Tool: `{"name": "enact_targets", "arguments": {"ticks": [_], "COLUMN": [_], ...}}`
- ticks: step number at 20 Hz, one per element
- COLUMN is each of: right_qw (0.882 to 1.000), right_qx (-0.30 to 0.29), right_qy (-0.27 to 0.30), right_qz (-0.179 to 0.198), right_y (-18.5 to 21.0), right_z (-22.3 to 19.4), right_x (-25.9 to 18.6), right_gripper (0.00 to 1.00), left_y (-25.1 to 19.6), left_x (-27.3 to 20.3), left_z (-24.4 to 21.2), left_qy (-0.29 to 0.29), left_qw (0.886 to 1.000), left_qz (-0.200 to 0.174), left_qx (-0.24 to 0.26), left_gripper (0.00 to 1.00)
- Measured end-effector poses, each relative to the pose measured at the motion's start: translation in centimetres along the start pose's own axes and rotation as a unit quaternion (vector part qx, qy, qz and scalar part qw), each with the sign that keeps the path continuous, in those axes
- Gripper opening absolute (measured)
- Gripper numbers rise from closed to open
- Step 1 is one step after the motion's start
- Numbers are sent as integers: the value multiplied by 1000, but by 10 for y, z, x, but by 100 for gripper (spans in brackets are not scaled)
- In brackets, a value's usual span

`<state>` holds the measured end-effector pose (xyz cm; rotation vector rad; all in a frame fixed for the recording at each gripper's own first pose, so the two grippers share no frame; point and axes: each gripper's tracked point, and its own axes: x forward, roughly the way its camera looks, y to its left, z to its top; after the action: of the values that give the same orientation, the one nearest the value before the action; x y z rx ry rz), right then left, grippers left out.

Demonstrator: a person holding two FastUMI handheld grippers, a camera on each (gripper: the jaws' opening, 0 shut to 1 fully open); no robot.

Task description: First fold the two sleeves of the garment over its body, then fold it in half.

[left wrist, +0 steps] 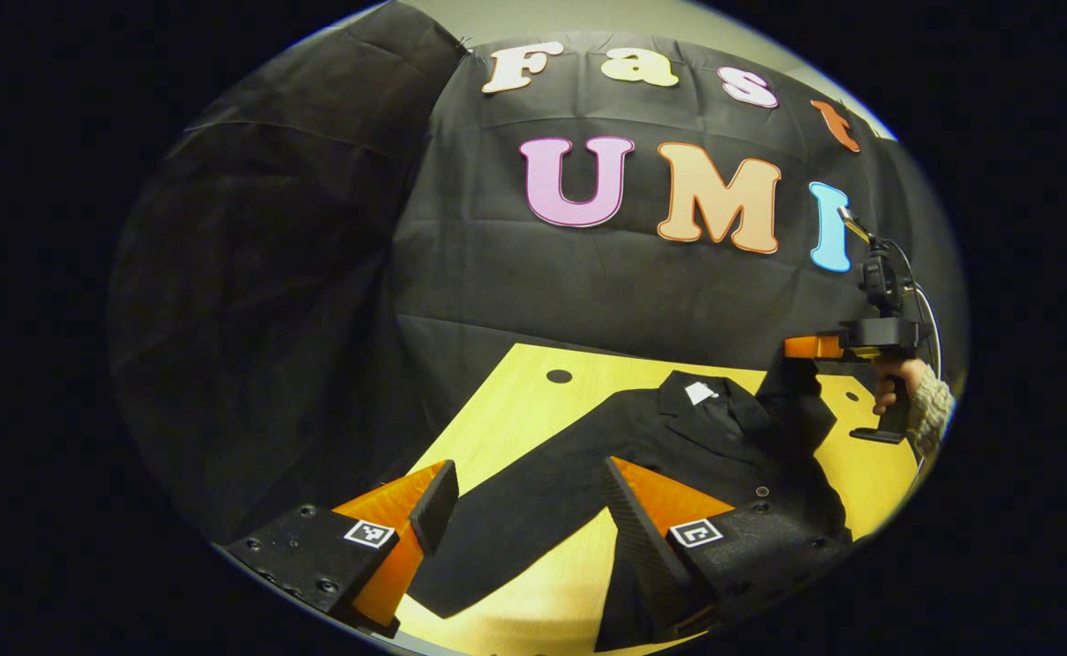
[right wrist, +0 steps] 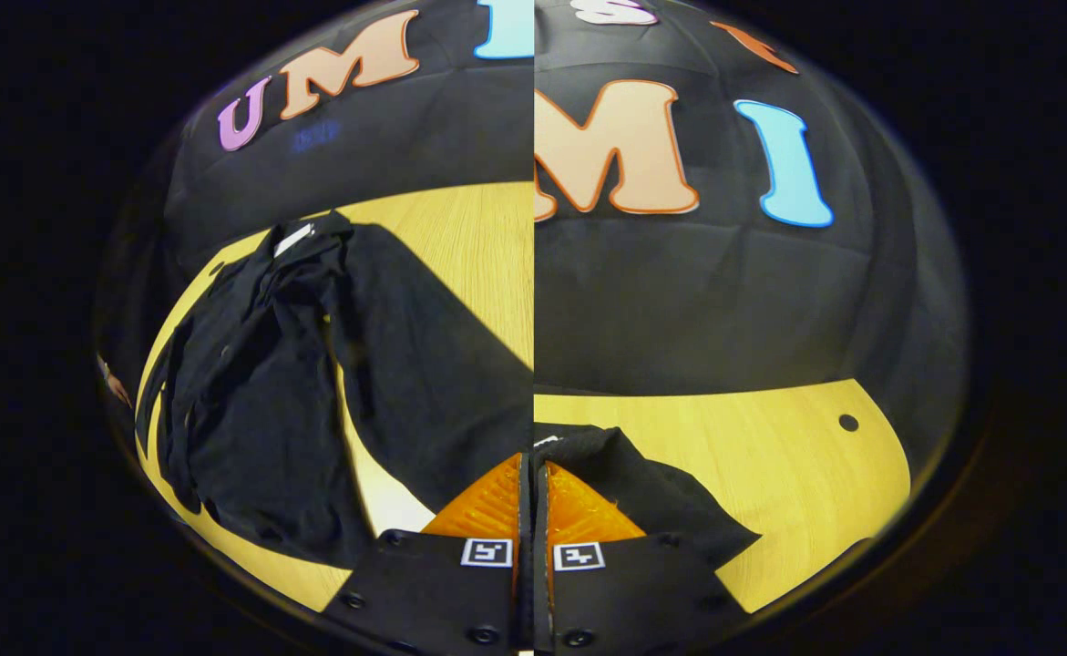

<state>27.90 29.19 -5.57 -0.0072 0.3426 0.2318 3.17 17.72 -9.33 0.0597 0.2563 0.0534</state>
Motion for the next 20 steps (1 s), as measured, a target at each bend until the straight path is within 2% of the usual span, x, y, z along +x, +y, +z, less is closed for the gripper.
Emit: {"name": "enact_targets", "arguments": {"ticks": [3, 10, 13, 16, 20], "right_qw": [999, 996, 993, 989, 983], "right_qx": [-12, -42, -56, -71, -106], "right_qy": [-12, 11, 23, 41, 72], "right_qz": [29, 81, 103, 120, 134], "right_y": [34, 91, 115, 131, 143], "right_z": [6, -13, -24, -40, -65], "right_x": [10, 33, 45, 58, 74], "right_gripper": [2, 2, 2, 2, 2], "left_y": [7, 23, 32, 38, 43], "left_x": [2, 1, 3, 7, 12], "left_z": [-2, -17, -30, -41, -55], "left_qy": [3, 27, 41, 52, 68], "left_qw": [1000, 999, 999, 998, 997], "left_qz": [3, 18, 30, 37, 41], "left_qx": [-5, -32, -21, -4, -16], "left_gripper": [94, 95, 93, 95, 95]}}
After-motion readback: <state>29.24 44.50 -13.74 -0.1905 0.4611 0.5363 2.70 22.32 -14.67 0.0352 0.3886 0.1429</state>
